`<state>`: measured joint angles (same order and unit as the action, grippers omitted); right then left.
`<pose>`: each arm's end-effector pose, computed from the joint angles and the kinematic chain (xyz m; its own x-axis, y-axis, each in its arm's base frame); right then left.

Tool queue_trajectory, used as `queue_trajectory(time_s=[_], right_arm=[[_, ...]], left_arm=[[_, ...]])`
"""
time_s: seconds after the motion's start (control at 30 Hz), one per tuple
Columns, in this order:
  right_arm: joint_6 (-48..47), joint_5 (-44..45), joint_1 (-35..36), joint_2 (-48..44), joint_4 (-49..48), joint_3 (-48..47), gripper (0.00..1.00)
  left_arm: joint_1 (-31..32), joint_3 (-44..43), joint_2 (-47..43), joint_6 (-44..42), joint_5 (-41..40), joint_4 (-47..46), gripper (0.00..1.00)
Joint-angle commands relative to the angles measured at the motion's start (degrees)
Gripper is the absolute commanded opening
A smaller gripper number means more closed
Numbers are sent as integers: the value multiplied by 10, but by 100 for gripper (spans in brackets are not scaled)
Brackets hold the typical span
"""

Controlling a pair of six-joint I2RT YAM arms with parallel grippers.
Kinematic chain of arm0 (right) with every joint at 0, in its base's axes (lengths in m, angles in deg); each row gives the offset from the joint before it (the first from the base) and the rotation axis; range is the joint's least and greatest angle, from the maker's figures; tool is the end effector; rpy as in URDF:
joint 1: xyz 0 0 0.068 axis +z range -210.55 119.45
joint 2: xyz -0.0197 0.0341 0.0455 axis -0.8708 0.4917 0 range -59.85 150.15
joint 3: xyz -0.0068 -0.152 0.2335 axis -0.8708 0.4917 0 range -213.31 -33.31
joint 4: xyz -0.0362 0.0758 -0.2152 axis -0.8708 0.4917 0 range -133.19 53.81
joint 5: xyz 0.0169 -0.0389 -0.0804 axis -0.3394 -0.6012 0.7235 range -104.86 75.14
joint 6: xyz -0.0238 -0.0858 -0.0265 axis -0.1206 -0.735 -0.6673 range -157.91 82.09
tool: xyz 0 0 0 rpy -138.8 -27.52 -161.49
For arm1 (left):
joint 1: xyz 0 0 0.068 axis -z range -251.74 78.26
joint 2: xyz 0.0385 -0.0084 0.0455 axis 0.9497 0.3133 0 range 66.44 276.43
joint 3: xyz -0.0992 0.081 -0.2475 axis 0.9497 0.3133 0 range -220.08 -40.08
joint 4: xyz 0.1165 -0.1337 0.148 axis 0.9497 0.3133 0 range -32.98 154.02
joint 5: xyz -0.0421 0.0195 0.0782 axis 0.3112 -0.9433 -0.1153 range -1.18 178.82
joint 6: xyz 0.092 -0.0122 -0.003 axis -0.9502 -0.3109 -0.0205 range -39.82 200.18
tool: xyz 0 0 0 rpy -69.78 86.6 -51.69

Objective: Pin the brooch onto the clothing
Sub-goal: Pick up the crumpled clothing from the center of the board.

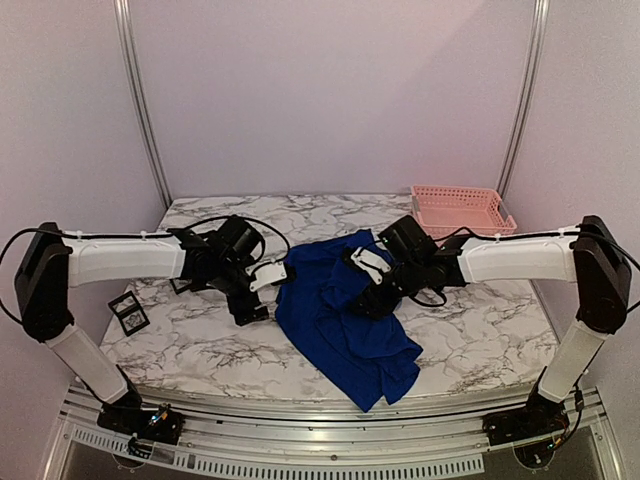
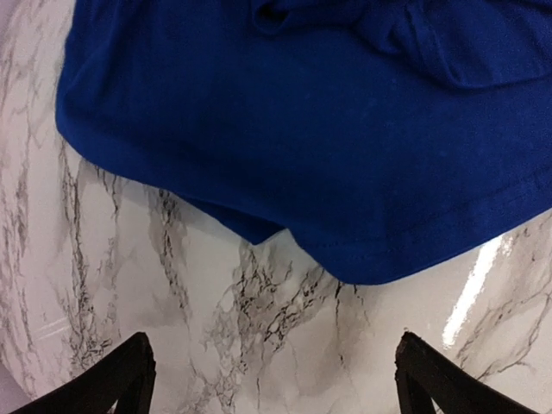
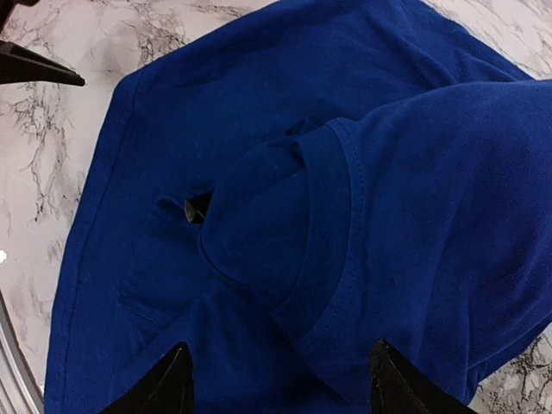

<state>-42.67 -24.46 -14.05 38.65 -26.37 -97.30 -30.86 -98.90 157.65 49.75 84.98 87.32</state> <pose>0.2422 0.2755 0.1877 -0.4702 -0.6144 -0.6336 -0.8289 0.5540 0.0779 0.2376 -0.1982 0.1807 -0.2602 0.8938 -0.3654 0.8833 0.3731 0.2837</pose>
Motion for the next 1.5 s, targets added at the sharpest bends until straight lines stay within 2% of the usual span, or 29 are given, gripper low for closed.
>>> queue_trajectory(time_s=[0.0,0.1,0.2,0.27,0.37,0.4,0.43,0.53,0.57,0.6,0.77,0.9,1.0,1.1,1.17,1.27,1.33,1.43,1.47], right_arm=[[-47,57,0,21,-55,5,68],[-42,113,-1,50,-71,-3,61],[-30,137,-1,71,-68,-29,37],[-30,135,-1,79,-64,-36,28],[-34,148,-1,77,-60,-35,12],[-34,154,-3,72,-57,-36,4],[-34,154,-4,69,-52,-37,0],[-20,155,-20,48,-35,-44,0],[-13,157,-28,38,-24,-50,0],[-1,156,-37,30,-7,-56,0],[44,112,-70,-35,66,-79,0],[74,37,-37,-58,160,-139,0],[79,-8,26,-64,191,-234,0],[101,-56,37,-62,186,-346,0],[126,-77,36,-64,145,-402,0],[153,-79,34,-61,87,-459,0],[175,-50,14,-52,86,-486,0],[275,-30,-87,-47,116,-469,0],[308,-28,-127,-51,122,-440,0]], left_arm=[[38,7,41,-64,-51,-126,98],[53,10,61,-76,-74,-165,99],[59,22,77,-93,-100,-198,95],[59,40,82,-105,-115,-222,87],[57,55,87,-122,-129,-243,69],[54,55,90,-123,-130,-241,61],[52,54,94,-122,-131,-238,46],[41,42,115,-116,-152,-235,10],[35,37,124,-116,-164,-236,2],[27,30,133,-116,-177,-237,0],[-35,-11,177,-123,-242,-267,0],[-72,-57,209,-136,-264,-293,0],[-82,-110,224,-137,-267,-286,0],[-82,-141,207,-127,-233,-259,0],[-84,-155,184,-113,-209,-236,2],[-93,-184,150,-83,-174,-182,9],[-102,-201,127,-68,-155,-151,20],[-106,-206,91,-61,-142,-135,45],[-106,-207,81,-60,-138,-132,49]])
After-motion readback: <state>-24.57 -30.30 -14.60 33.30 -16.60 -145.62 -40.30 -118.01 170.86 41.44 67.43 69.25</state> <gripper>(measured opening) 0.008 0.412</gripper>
